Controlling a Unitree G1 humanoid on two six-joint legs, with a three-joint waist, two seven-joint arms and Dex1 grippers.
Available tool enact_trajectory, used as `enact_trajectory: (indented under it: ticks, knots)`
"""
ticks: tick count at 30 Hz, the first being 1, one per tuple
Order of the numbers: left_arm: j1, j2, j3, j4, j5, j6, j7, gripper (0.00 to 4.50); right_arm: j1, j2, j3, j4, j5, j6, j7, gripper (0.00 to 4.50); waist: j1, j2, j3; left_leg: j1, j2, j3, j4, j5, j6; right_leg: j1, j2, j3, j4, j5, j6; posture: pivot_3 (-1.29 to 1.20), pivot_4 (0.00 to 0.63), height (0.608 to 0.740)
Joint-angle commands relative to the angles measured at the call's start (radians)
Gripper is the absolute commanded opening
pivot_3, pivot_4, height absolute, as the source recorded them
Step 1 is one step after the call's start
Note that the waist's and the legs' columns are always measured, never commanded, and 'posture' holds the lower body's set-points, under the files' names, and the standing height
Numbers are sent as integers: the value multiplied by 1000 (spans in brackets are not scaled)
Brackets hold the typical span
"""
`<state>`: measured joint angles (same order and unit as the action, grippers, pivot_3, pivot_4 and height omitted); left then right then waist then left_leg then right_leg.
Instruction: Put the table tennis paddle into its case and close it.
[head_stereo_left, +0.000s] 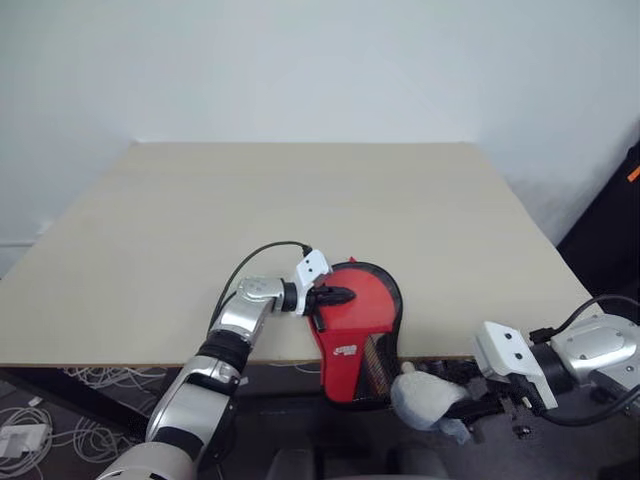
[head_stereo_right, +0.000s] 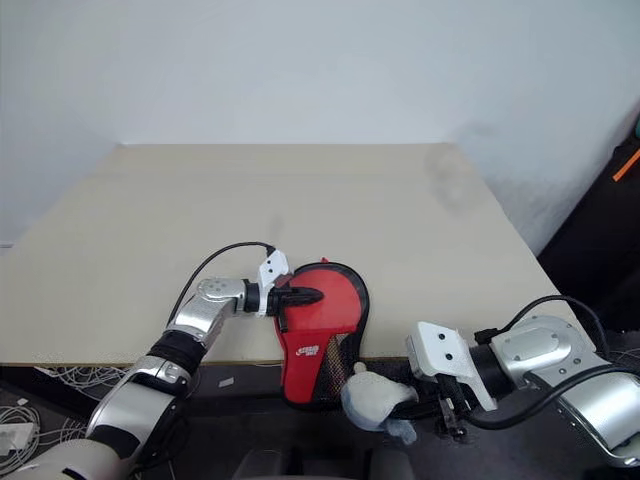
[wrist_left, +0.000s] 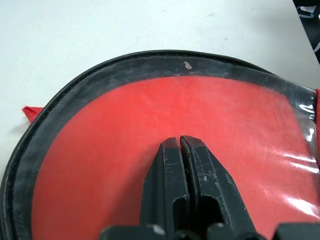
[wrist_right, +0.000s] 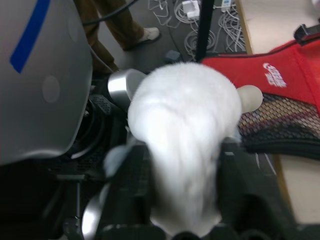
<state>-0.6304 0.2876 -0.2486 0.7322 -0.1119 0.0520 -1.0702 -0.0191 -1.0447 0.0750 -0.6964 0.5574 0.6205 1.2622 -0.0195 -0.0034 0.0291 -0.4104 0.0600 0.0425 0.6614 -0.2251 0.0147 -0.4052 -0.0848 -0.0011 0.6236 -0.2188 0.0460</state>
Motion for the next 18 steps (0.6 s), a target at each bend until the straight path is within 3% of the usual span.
enact_trajectory:
  ticks: [1, 5, 8, 12, 18]
  knots:
    - [15, 3, -8, 56, 43, 18, 16, 0, -38, -12, -29, -7, 42, 7, 9, 3179, 0, 0, 0, 0, 0, 0, 0, 0, 0, 0, 0, 0, 0, 0, 0, 0, 0, 740]
    - [15, 11, 4, 33, 31, 25, 8, 0, -95, -10, -80, 37, 104, 27, 19, 4468, 0, -1, 0, 0, 0, 0, 0, 0, 0, 0, 0, 0, 0, 0, 0, 0, 0, 740]
    - [38, 54, 54, -63, -19, 74, -16, 180, -212, 50, -117, 139, 149, 86, -65, 4489, -9, -2, 1, 0, 1, 1, 0, 0, 0, -1, 0, 0, 1, 0, 0, 0, 0, 740]
    - [87, 132, 118, -212, -69, 142, -30, 1249, -295, 115, -121, 241, 121, 118, -175, 4500, -8, -4, 2, -1, 2, 1, -2, 2, 2, -2, 2, 0, 1, 0, -1, 0, 0, 740]
    - [179, 293, 278, -446, -174, 253, -15, 3443, -343, 195, -129, 363, 59, 109, -307, 4500, 0, -6, 7, -3, 3, 2, -1, 1, 2, -3, 1, 0, 1, 0, -2, 0, 0, 740]
